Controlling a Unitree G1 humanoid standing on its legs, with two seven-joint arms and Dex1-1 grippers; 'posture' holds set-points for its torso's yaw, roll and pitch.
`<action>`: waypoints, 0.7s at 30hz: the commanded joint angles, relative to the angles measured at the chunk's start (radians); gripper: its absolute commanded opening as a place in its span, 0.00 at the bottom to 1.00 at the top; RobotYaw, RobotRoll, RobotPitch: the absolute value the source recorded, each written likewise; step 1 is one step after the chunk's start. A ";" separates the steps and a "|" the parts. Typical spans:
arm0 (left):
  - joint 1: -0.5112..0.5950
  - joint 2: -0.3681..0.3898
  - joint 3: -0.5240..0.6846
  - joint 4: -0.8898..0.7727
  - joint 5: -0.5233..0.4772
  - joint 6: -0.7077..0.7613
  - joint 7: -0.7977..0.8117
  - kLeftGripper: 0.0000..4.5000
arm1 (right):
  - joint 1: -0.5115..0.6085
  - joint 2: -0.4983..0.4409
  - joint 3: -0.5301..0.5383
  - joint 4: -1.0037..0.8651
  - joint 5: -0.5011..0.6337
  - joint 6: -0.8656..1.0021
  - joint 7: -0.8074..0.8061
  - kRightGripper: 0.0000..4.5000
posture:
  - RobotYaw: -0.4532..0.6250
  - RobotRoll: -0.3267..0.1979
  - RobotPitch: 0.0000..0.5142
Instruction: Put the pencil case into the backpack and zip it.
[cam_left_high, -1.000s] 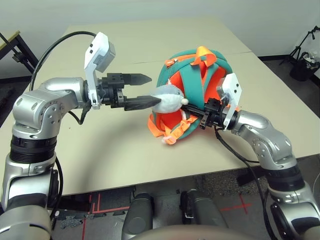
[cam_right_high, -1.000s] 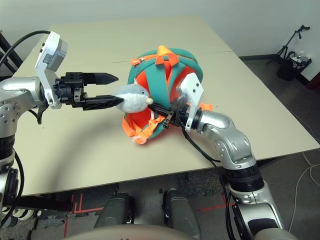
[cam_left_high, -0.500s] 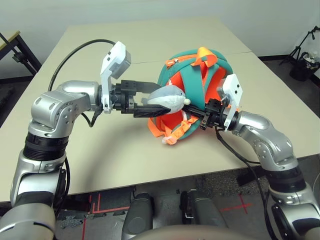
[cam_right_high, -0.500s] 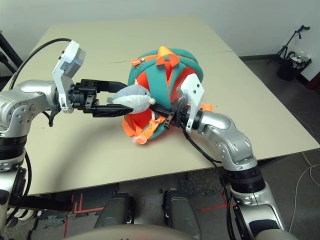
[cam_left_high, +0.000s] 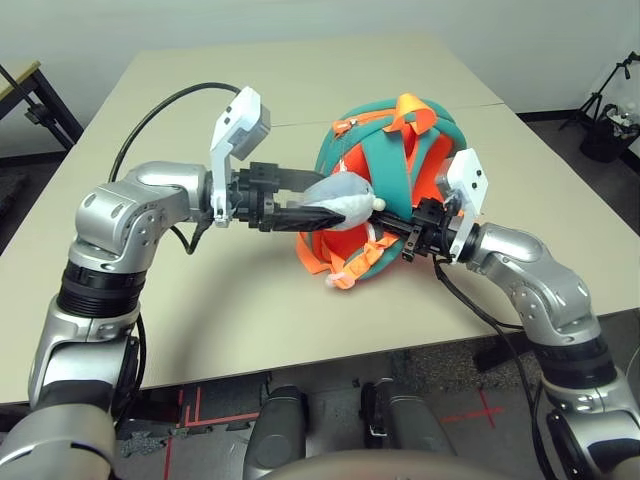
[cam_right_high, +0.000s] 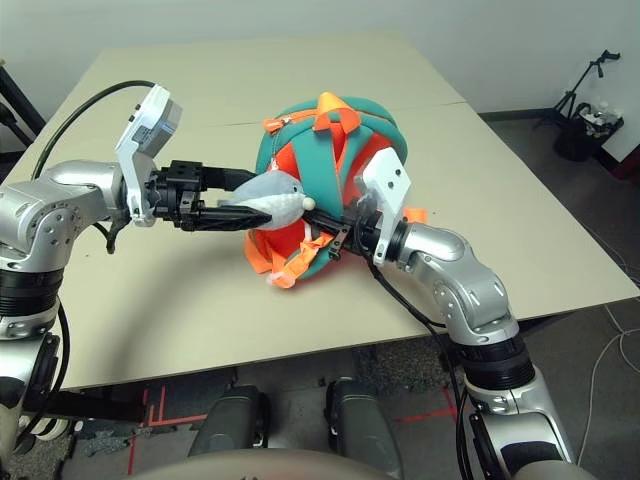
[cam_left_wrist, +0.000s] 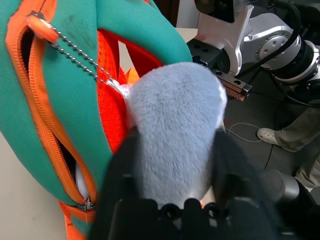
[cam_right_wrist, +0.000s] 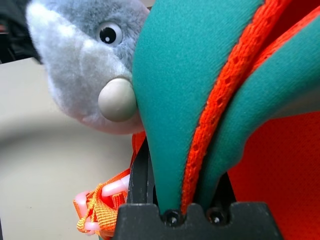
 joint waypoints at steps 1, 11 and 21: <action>0.027 0.008 -0.008 0.009 0.010 0.008 0.002 0.19 | -0.014 -0.003 0.006 0.007 0.002 0.002 0.011 0.05 | 0.59 0.62 0.10; 0.082 0.184 0.138 0.081 0.059 -0.039 0.024 0.03 | -0.043 -0.006 0.019 0.041 0.001 -0.003 0.044 0.05 | 0.64 0.62 0.12; 0.297 0.262 0.280 0.010 0.032 -0.003 0.082 0.03 | -0.093 0.004 0.043 0.103 -0.014 -0.020 0.099 0.05 | 0.69 0.62 0.13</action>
